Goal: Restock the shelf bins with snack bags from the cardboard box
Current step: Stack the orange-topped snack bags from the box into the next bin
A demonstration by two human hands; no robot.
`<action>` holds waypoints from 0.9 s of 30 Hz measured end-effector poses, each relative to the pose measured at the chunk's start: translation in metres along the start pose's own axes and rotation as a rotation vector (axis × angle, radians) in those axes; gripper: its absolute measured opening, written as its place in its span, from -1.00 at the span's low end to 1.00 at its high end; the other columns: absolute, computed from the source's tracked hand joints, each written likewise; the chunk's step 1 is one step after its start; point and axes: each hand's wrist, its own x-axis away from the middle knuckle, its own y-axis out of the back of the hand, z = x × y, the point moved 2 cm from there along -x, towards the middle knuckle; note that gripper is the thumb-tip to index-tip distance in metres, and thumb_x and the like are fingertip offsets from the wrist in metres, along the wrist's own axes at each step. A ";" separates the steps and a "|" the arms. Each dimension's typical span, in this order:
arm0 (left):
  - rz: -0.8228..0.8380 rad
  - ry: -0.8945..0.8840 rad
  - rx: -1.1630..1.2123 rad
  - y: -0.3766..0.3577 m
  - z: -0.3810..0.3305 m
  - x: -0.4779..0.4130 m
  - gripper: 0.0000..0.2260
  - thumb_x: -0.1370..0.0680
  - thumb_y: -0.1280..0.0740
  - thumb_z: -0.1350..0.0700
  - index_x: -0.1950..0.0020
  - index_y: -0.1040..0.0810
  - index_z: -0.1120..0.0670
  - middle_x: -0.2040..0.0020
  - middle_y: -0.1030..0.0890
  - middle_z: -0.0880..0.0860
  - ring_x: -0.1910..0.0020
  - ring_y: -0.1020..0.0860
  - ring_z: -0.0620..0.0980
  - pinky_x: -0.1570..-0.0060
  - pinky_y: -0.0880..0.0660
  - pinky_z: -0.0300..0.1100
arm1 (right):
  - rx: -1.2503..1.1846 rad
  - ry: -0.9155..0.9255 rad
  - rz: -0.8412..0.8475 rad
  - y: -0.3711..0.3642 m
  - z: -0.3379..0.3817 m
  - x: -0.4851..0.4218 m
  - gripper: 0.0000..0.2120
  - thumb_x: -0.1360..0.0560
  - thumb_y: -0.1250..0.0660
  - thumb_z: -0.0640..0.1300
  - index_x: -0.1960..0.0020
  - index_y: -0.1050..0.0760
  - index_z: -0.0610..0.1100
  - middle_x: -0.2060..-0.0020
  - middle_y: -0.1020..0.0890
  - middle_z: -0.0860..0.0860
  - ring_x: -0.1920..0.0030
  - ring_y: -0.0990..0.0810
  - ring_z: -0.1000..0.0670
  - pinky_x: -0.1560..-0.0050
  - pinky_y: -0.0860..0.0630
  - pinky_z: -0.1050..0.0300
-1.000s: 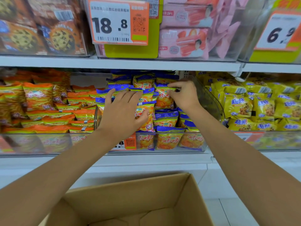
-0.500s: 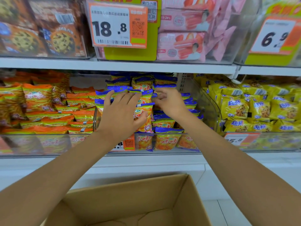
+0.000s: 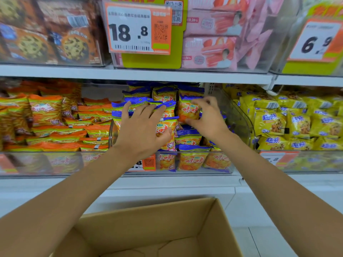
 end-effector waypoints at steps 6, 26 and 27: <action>-0.032 0.040 0.026 0.000 -0.003 0.002 -0.40 -0.49 -0.01 -0.23 -0.44 -0.42 0.01 -0.37 -0.49 0.07 -0.39 -0.41 0.06 -0.45 -0.05 0.23 | 0.012 0.051 0.003 -0.009 0.000 -0.011 -0.64 -0.49 -0.39 -0.29 -0.26 -0.55 -0.11 -0.26 -0.38 -0.09 -0.02 -0.46 0.03 -0.20 -0.43 0.21; -0.045 0.037 0.025 -0.004 -0.001 0.000 -0.41 -0.49 -0.01 -0.22 -0.44 -0.40 0.00 -0.34 -0.50 0.06 -0.36 -0.42 0.07 -0.44 -0.07 0.21 | 0.190 0.182 0.016 -0.007 -0.001 0.006 -0.53 -0.51 -0.22 -0.38 -0.38 -0.46 -0.10 -0.38 -0.37 -0.13 -0.40 -0.29 -0.13 -0.37 -0.35 0.02; -0.043 0.036 0.024 -0.004 -0.001 0.000 -0.41 -0.50 -0.01 -0.22 -0.44 -0.40 0.00 -0.34 -0.50 0.06 -0.36 -0.42 0.07 -0.44 -0.07 0.22 | 0.212 0.183 0.098 -0.009 -0.003 0.004 -0.48 -0.53 -0.21 -0.38 -0.45 -0.39 -0.08 -0.45 -0.28 -0.14 -0.47 -0.18 -0.15 -0.41 -0.29 0.01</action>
